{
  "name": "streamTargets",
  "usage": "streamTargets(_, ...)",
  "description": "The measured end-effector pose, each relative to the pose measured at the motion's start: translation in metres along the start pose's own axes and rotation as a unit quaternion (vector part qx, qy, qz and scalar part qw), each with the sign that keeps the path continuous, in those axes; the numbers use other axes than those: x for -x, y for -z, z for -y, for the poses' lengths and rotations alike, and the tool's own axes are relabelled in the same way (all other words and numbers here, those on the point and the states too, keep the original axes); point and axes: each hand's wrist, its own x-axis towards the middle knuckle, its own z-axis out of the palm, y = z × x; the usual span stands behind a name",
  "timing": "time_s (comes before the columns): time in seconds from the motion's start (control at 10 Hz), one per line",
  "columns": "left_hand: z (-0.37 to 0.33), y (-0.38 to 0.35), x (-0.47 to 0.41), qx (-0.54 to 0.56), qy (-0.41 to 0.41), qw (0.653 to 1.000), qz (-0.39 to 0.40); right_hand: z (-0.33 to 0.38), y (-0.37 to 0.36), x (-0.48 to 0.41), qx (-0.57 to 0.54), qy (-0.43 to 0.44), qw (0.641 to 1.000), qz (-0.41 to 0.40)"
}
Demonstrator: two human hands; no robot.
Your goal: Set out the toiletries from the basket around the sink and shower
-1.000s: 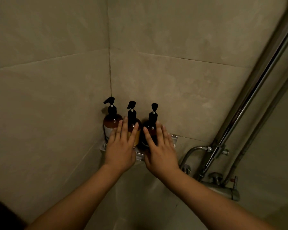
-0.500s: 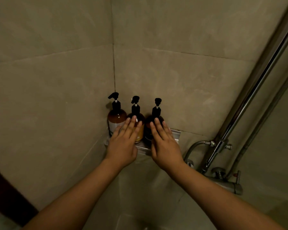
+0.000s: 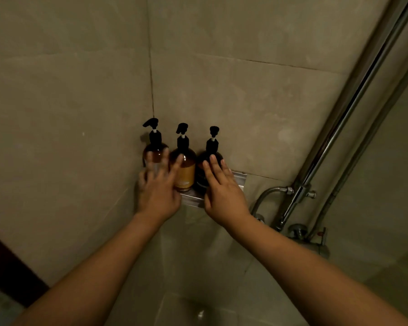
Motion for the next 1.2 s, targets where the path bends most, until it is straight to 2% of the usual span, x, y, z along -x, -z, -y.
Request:
streamTargets(0.1, 0.007, -0.002, 0.000, 0.043, 0.031, 0.999, 0.002, -0.004, 0.007, -0.002, 0.027, 0.008, 0.999, 0.024)
streamTargets(0.4, 0.009, 0.010, -0.007, 0.037, 0.015, 0.997, 0.066, -0.007, 0.003, -0.002, 0.010, 0.030, 0.999, 0.007)
streamTargets(0.6, 0.007, 0.018, -0.005, 0.002, 0.017, 0.995, 0.093, 0.001, 0.015, -0.002, 0.025, 0.029, 0.998, 0.047)
streamTargets(0.8, -0.016, 0.035, -0.005, -0.060, 0.061, 0.989, 0.117, 0.003, 0.026, -0.005, 0.036, 0.014, 0.993, 0.114)
streamTargets(0.9, -0.032, 0.047, -0.009, -0.081, 0.075, 0.981, 0.157, 0.005, 0.044, -0.004, 0.003, 0.013, 0.985, 0.170)
streamTargets(1.0, -0.043, 0.080, -0.021, -0.086, 0.076, 0.983, 0.143, 0.006, 0.075, -0.011, -0.031, 0.006, 0.971, 0.238)
streamTargets(1.1, -0.052, 0.121, -0.035, -0.109, 0.064, 0.981, 0.148, 0.013, 0.123, -0.024, 0.006, 0.024, 0.964, 0.264)
streamTargets(1.2, -0.065, 0.163, -0.051, -0.178, 0.035, 0.963, 0.198, 0.023, 0.176, -0.034, -0.007, 0.004, 0.974, 0.228)
